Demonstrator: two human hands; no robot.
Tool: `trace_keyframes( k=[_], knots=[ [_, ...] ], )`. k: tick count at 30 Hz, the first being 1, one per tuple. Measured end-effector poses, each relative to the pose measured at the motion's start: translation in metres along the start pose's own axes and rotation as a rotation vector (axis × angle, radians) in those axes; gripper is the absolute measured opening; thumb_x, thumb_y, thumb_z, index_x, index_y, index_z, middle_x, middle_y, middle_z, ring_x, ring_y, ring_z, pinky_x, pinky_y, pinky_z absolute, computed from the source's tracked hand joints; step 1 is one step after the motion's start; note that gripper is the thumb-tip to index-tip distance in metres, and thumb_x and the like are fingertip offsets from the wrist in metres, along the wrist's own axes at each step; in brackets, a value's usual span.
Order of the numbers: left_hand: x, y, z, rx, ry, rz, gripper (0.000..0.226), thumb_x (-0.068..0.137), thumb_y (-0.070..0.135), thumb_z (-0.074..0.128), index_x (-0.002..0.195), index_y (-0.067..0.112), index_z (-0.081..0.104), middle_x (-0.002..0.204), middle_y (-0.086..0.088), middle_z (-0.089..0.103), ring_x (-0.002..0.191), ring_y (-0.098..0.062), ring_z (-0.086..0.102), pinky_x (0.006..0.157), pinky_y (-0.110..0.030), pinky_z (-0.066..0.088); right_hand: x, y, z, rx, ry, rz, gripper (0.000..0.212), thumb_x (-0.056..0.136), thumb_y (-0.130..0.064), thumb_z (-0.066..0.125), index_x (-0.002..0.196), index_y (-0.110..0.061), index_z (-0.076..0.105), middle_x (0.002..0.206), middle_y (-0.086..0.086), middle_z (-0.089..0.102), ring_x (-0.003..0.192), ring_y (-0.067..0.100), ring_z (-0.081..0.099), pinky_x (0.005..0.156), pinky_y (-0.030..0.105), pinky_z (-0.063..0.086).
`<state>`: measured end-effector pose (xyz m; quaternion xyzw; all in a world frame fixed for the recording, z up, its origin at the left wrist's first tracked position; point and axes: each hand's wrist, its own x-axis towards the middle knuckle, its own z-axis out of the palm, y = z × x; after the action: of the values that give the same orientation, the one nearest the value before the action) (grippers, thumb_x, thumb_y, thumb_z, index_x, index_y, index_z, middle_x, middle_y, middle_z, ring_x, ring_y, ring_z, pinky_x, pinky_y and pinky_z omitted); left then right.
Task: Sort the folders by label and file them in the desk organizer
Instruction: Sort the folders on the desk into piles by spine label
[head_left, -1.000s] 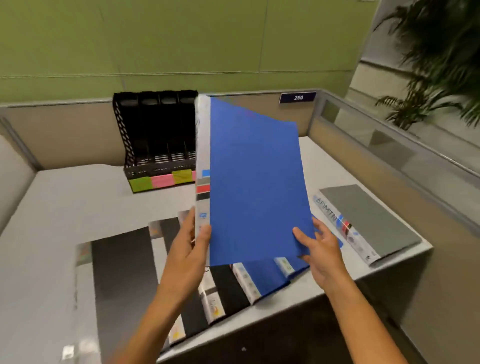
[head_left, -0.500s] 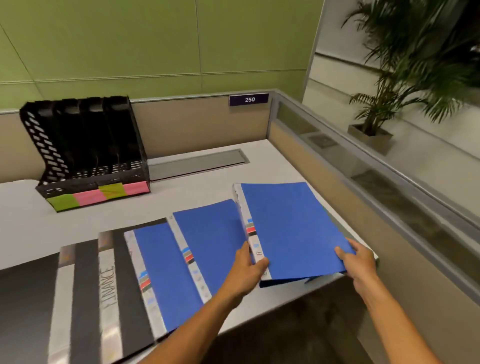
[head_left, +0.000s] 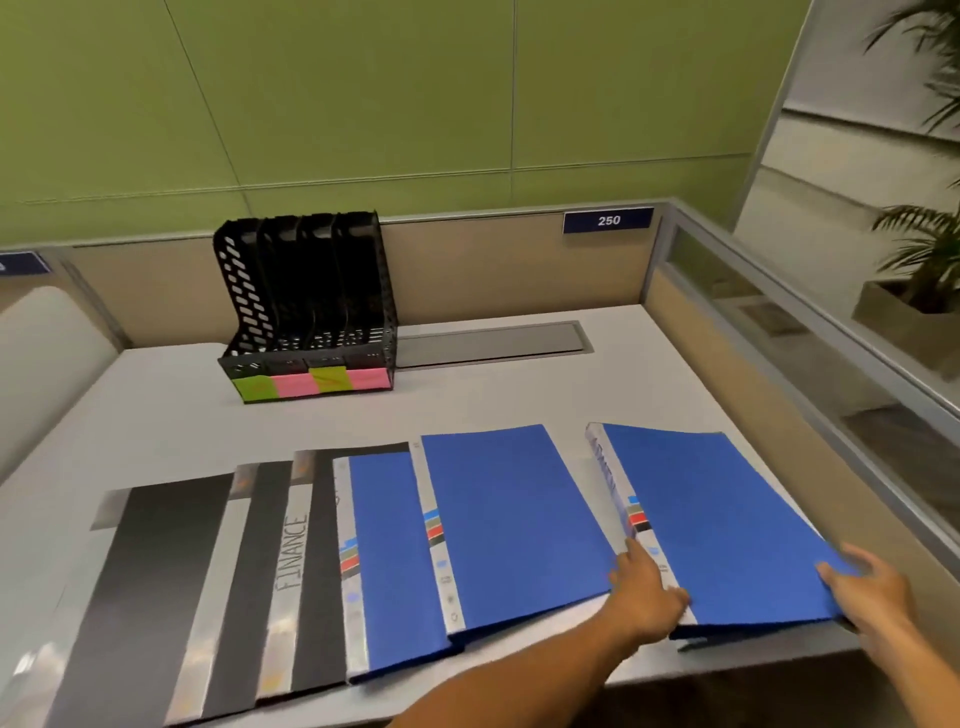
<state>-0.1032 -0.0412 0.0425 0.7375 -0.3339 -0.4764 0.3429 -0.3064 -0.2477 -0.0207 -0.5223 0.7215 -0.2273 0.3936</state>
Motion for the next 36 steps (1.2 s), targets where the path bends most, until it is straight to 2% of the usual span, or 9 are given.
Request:
trace_keyframes(
  k=[2,4,8,12,15,23,28,33,36],
  knots=[
    [0.006,-0.001,0.005,0.197,0.006,-0.013,0.079,0.095,0.034,0.064,0.155,0.020,0.016,0.159,-0.007,0.024,0.148,-0.036,0.019,0.122,-0.055,0.024,-0.002,-0.002,0.003,-0.105,-0.055,-0.040,0.068,0.090,-0.021,0.075,0.148,-0.008,0.041,0.143,0.021,0.051,0.122,0.045,0.054,0.100,0.054,0.046],
    [0.009,-0.002,0.011,0.214,-0.054,-0.021,0.085,0.094,0.034,0.066,0.157,0.021,0.010,0.163,-0.005,0.016,0.151,-0.037,0.012,0.123,-0.057,0.018,-0.008,-0.003,0.008,-0.210,-0.120,-0.071,0.078,0.089,-0.036,0.075,0.152,-0.013,0.034,0.150,0.020,0.043,0.132,0.045,0.045,0.107,0.059,0.040],
    [0.015,-0.003,0.027,0.155,-0.156,0.042,0.092,0.093,0.026,0.068,0.158,0.021,0.003,0.163,-0.008,0.020,0.148,-0.031,0.026,0.122,-0.055,0.025,-0.032,-0.004,0.023,-0.418,-0.229,-0.220,0.090,0.087,-0.065,0.061,0.158,-0.025,0.023,0.161,0.012,0.027,0.145,0.039,0.029,0.115,0.060,0.029],
    [0.021,-0.003,0.034,0.260,-0.225,0.025,0.097,0.098,0.023,0.059,0.158,0.014,-0.016,0.168,-0.011,-0.009,0.155,-0.031,0.005,0.126,-0.046,0.015,-0.061,-0.001,0.054,-0.581,-0.396,-0.339,0.088,0.087,-0.078,0.042,0.159,-0.039,0.009,0.168,0.001,0.006,0.153,0.035,0.007,0.120,0.061,0.015],
    [0.023,-0.004,0.036,0.265,-0.186,0.050,0.096,0.098,0.024,0.059,0.158,0.017,-0.015,0.168,-0.009,-0.010,0.155,-0.031,0.003,0.125,-0.049,0.016,-0.070,-0.003,0.066,-0.628,-0.385,-0.289,0.080,0.090,-0.077,0.033,0.157,-0.044,0.006,0.168,0.000,-0.002,0.153,0.036,-0.003,0.119,0.065,0.008],
    [0.029,-0.022,0.013,0.106,-0.133,0.127,0.075,0.093,0.020,0.066,0.154,0.029,0.023,0.153,-0.004,0.037,0.143,-0.024,0.037,0.115,-0.049,0.039,-0.074,-0.030,0.071,-0.672,-0.338,-0.275,0.073,0.097,-0.068,0.032,0.159,-0.035,0.010,0.168,0.005,0.004,0.152,0.039,0.003,0.120,0.061,0.010],
    [0.021,-0.049,-0.012,0.153,0.001,0.126,0.057,0.098,0.036,0.059,0.150,0.031,0.037,0.152,0.002,0.042,0.132,-0.019,0.050,0.110,-0.037,0.042,-0.097,-0.056,0.088,-0.439,-0.242,-0.578,0.065,0.101,-0.046,0.046,0.157,-0.024,0.023,0.165,0.008,0.019,0.153,0.032,0.005,0.123,0.054,0.009],
    [-0.005,-0.078,-0.049,0.071,0.211,0.178,0.038,0.099,0.034,0.054,0.137,0.034,0.053,0.140,0.015,0.053,0.117,0.001,0.053,0.102,-0.022,0.046,-0.143,-0.063,0.123,-0.126,-0.279,-0.936,0.056,0.097,-0.037,0.054,0.147,-0.020,0.040,0.151,0.006,0.041,0.143,0.028,0.032,0.106,0.051,0.045],
    [-0.026,-0.099,-0.074,0.048,0.331,0.195,0.027,0.100,0.026,0.055,0.126,0.031,0.063,0.128,0.016,0.062,0.113,0.003,0.057,0.101,-0.026,0.050,-0.159,-0.056,0.150,-0.100,-0.404,-0.962,0.059,0.096,-0.035,0.057,0.150,-0.023,0.036,0.154,-0.001,0.038,0.144,0.019,0.030,0.111,0.043,0.039]
  ],
)
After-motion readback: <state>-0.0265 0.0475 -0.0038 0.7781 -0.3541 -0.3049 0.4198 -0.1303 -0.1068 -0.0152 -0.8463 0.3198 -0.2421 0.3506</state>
